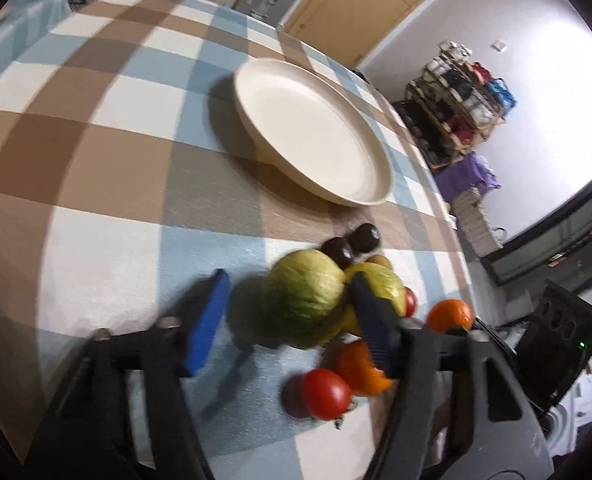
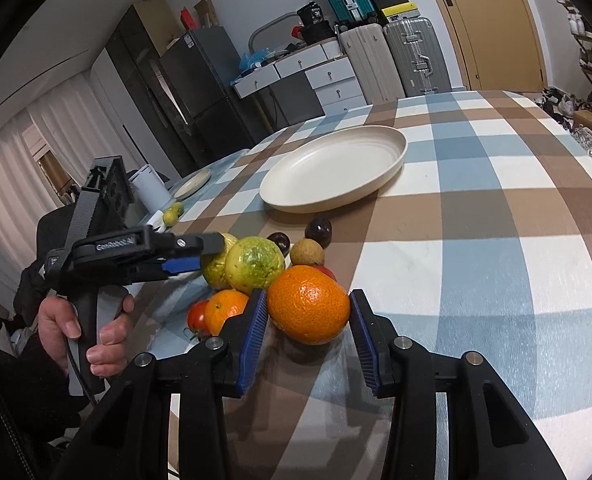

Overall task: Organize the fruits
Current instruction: 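Grasp the green pomelo with the left tool while the right tool grasps the large orange, then carry the pomelo and orange onto the white plate and open both tools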

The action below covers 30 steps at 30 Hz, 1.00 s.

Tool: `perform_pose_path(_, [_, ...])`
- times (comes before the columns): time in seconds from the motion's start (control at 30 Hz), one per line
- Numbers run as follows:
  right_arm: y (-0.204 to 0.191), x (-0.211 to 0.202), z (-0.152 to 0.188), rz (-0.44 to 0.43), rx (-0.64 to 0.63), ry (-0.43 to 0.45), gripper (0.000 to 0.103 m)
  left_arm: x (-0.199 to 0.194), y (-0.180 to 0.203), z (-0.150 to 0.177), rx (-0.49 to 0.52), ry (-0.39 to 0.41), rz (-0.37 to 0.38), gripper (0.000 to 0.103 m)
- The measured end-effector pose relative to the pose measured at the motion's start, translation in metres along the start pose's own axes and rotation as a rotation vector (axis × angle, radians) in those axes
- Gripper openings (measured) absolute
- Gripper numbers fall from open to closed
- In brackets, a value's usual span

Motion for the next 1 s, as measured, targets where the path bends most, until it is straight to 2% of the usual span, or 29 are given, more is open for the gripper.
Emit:
perform_pose_path(0.17, [-0.005, 0.001, -0.006, -0.003, -0.017, -0.001, 0.042, -0.001, 0.007, 0.002, 0.025, -0.002, 0.013, 0.042])
perform_pose_path(0.4, [-0.012, 0.006, -0.015, -0.003, -0.037, -0.005, 0.042, -0.017, 0.013, -0.006, 0.094, 0.042, -0.05, 0.042])
perform_pose_path(0.57, [-0.016, 0.007, -0.027, -0.018, -0.044, 0.004, 0.042, -0.03, 0.015, -0.019, 0.116, 0.063, -0.059, 0.042])
perform_pose_path(0.77, [-0.015, 0.012, -0.051, -0.04, -0.03, 0.03, 0.042, -0.038, 0.019, -0.048, 0.124, 0.084, -0.051, 0.042])
perform_pose_path(1.0, [-0.011, 0.024, -0.098, -0.057, -0.012, 0.051, 0.042, -0.036, 0.025, -0.096, 0.143, 0.102, -0.038, 0.042])
Point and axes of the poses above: each gripper's, at about its wrist camera, not at the fingertips, and x roughly the way its jaws point, y to its right, z to its underside, the point moved 10 cm from there along x, roughly the way its jaws point, and after that the axes turned 6 degrees about x, right-handed, at the moved point
